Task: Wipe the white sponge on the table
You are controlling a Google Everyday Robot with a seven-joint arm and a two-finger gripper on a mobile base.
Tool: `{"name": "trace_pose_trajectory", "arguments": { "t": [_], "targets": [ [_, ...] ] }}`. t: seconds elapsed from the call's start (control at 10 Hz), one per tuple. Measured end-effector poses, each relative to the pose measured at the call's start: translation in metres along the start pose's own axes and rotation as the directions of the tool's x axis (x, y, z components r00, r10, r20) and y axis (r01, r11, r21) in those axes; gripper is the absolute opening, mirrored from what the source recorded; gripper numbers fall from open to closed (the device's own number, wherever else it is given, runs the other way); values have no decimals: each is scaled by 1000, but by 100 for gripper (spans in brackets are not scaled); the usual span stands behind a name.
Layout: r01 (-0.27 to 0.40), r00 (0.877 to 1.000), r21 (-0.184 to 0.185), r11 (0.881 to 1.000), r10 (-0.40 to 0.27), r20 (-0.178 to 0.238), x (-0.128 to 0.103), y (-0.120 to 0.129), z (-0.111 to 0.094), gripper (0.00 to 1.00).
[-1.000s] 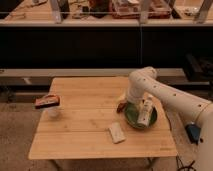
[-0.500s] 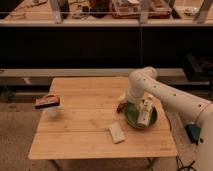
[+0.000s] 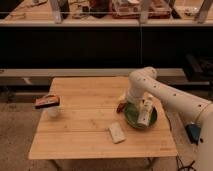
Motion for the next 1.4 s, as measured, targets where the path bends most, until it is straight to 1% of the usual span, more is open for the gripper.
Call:
{"name": "trace_pose_trajectory", "arguments": {
  "t": [0.4, 0.6, 0.7, 0.8, 0.9, 1.0, 1.1, 1.2, 1.3, 1.4],
  "targets": [
    [0, 1000, 0, 1000, 0, 0, 0, 0, 0, 80],
    [13, 1000, -7, 1000, -13, -11, -1, 1, -3, 80],
    [42, 998, -8, 999, -42, -35, -5, 0, -11, 80],
    [94, 993, -14, 995, -95, -74, -16, -2, -24, 80],
    [135, 986, -19, 991, -136, -101, -26, -3, -33, 80],
    [205, 968, -33, 978, -207, -143, -47, -6, -48, 80],
    [288, 941, -59, 956, -294, -169, -81, -6, -58, 80],
    [347, 917, -86, 934, -357, -175, -114, -2, -56, 80],
    [388, 901, -100, 916, -400, -169, -141, -2, -50, 80],
    [416, 890, -109, 903, -429, -158, -159, -2, -44, 80]
  ]
}}
